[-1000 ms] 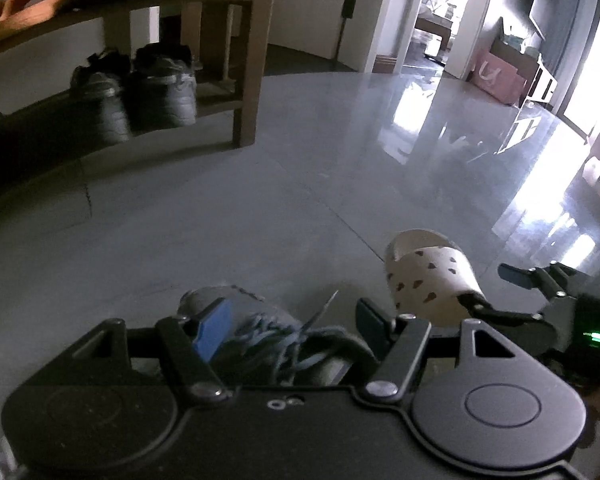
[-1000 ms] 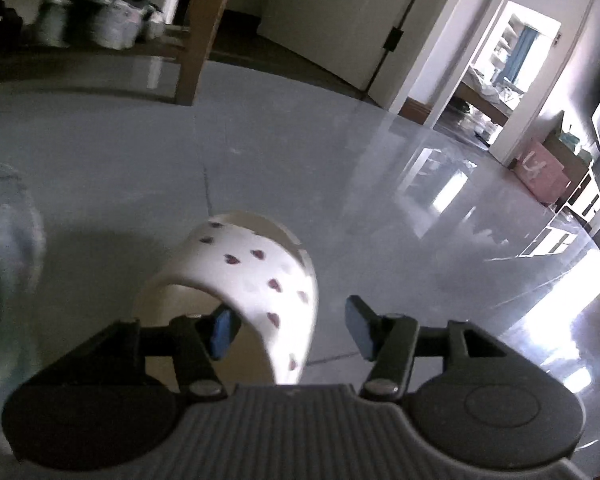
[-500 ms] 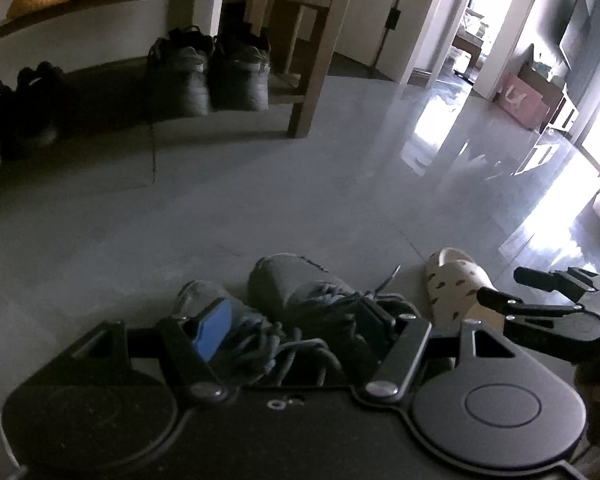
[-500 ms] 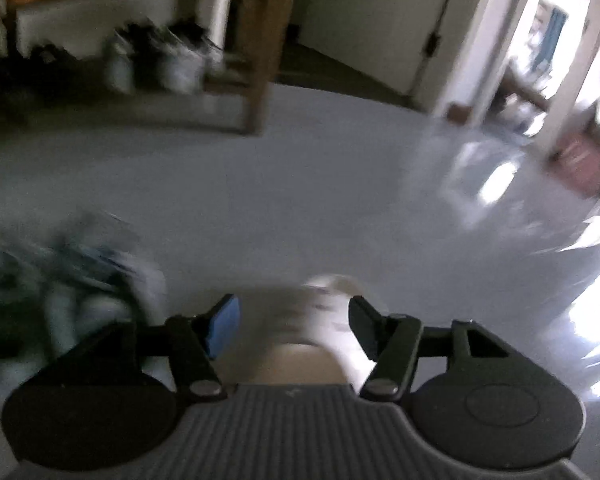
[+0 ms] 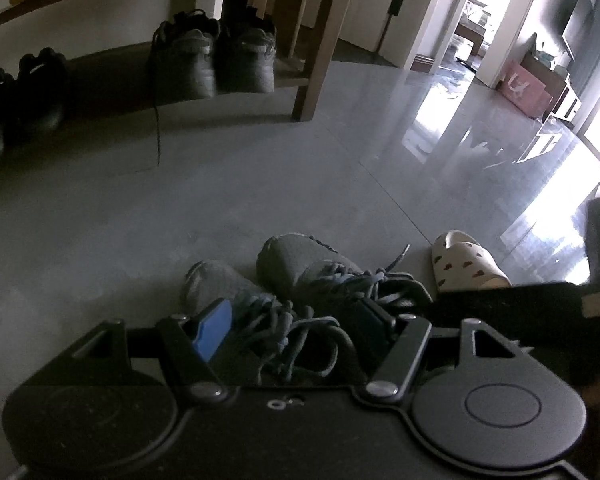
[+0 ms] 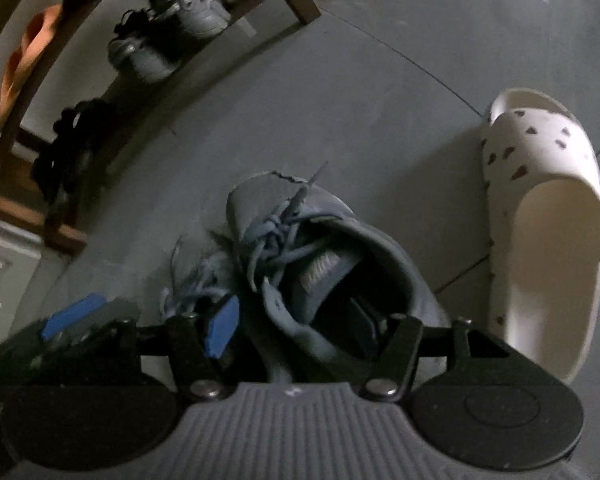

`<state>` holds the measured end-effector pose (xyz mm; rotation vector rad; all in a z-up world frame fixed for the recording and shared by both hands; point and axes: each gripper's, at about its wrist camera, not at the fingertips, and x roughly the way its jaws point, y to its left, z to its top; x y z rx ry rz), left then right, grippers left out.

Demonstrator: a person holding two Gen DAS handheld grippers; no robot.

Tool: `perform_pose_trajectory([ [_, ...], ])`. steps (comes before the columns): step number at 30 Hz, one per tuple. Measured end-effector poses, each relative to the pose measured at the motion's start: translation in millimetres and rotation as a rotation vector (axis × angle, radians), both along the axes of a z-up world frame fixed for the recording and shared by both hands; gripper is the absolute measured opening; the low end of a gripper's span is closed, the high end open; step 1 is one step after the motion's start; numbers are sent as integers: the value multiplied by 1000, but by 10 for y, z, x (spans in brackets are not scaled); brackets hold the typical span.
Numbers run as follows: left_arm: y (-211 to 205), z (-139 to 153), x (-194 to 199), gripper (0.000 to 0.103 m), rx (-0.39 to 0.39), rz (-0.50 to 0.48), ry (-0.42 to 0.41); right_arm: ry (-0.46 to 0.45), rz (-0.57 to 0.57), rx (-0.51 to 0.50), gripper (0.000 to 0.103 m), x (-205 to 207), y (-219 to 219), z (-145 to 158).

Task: Organize scattered shoes
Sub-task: 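Set the slide down and grasp a grey-green sneaker with the right gripper, then lift the grey-green sneaker with the right gripper and carry it away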

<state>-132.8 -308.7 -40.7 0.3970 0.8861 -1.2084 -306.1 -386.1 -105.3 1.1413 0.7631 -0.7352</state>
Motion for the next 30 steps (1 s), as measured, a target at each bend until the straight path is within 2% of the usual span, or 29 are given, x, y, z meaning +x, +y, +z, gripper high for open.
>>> perform_pose_trajectory([
  [4, -31, -42, 26, 69, 5, 0, 22, -3, -72, 65, 66, 94, -187, -152],
  [8, -39, -93, 69, 69, 19, 5, 35, -7, -122, 58, 69, 235, -355, -296],
  [10, -29, -110, 87, 69, 26, 11, 37, -3, -125, 44, 63, 263, -380, -334],
  [11, -19, -124, 100, 69, 31, 17, 39, -1, -97, 9, 46, 284, -382, -346],
  [12, -13, -134, 108, 69, 35, 22, 40, 2, -69, -27, 38, 306, -384, -357],
  [13, -7, -139, 115, 69, 37, 27, 42, -29, -44, -50, 35, 273, -373, -355],
  [16, 6, -138, 132, 69, 42, 39, 45, -48, -41, -85, 28, 271, -393, -322],
  [18, 19, -116, 131, 69, 38, 43, 43, -24, 35, -207, 24, 348, -370, -168],
  [19, 25, -101, 125, 69, 35, 43, 40, -19, 49, -229, 24, 364, -366, -146],
  [21, 29, -73, 114, 69, 28, 42, 30, -9, 142, -401, 23, 427, -335, 67],
  [24, 35, -40, 98, 69, 22, 51, 25, -22, 258, -559, 23, 444, -405, 350],
  [25, 41, -31, 96, 69, 21, 56, 30, -26, 284, -577, 23, 443, -442, 401],
  [26, 46, -21, 95, 69, 20, 60, 34, -33, 355, -606, 23, 431, -526, 518],
  [27, 51, -10, 90, 69, 21, 64, 39, -32, 479, -631, 23, 415, -647, 673],
  [28, 53, 1, 78, 69, 22, 69, 41, -28, 508, -635, 23, 413, -668, 702],
  [30, 42, 24, 53, 69, 24, 82, 39, 22, 724, -661, 23, 375, -782, 938],
])
